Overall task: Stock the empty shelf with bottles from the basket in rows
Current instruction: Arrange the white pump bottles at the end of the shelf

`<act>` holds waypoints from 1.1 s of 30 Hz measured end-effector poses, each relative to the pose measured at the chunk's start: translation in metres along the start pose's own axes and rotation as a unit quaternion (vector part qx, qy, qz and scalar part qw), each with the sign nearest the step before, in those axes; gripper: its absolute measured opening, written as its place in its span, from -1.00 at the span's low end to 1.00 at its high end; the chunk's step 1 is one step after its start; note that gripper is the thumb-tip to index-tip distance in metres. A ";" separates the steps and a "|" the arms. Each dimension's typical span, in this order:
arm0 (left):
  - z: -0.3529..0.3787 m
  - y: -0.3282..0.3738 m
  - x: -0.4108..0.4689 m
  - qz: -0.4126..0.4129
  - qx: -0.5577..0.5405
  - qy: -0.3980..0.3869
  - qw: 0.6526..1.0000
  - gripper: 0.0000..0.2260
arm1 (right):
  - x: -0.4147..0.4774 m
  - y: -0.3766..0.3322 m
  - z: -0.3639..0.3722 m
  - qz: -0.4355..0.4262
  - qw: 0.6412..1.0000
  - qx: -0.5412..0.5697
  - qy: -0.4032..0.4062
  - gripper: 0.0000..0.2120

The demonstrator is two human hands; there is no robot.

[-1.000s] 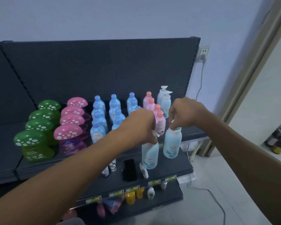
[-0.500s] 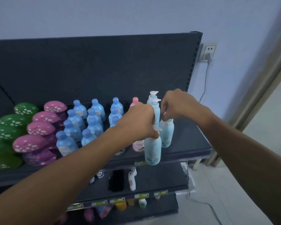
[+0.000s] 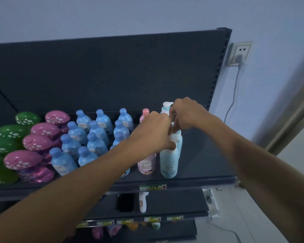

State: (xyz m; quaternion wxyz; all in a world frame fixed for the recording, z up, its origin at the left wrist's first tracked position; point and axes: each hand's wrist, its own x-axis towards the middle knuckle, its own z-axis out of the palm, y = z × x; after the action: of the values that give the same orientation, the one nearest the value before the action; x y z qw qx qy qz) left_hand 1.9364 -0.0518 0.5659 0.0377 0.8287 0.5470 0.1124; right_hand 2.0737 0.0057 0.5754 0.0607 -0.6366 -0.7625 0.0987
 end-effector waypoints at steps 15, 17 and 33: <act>0.018 -0.002 0.017 -0.038 -0.002 -0.030 0.999 -0.71 | 0.016 0.003 0.004 -0.015 1.000 0.018 0.005 -0.75; 0.018 0.000 0.018 -0.035 0.005 -0.030 0.999 -0.74 | 0.016 0.004 0.003 -0.018 1.000 0.013 0.002 -0.76; 0.019 0.001 0.013 -0.020 -0.029 -0.023 0.999 -0.74 | 0.014 0.006 0.002 -0.044 0.999 0.007 -0.015 -0.75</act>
State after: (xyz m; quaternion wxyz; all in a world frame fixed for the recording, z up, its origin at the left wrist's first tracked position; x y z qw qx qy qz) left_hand 1.9464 -0.0390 0.5496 0.0769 0.8187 0.5587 0.1080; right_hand 2.0766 0.0205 0.5721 0.0585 -0.6002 -0.7899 0.1109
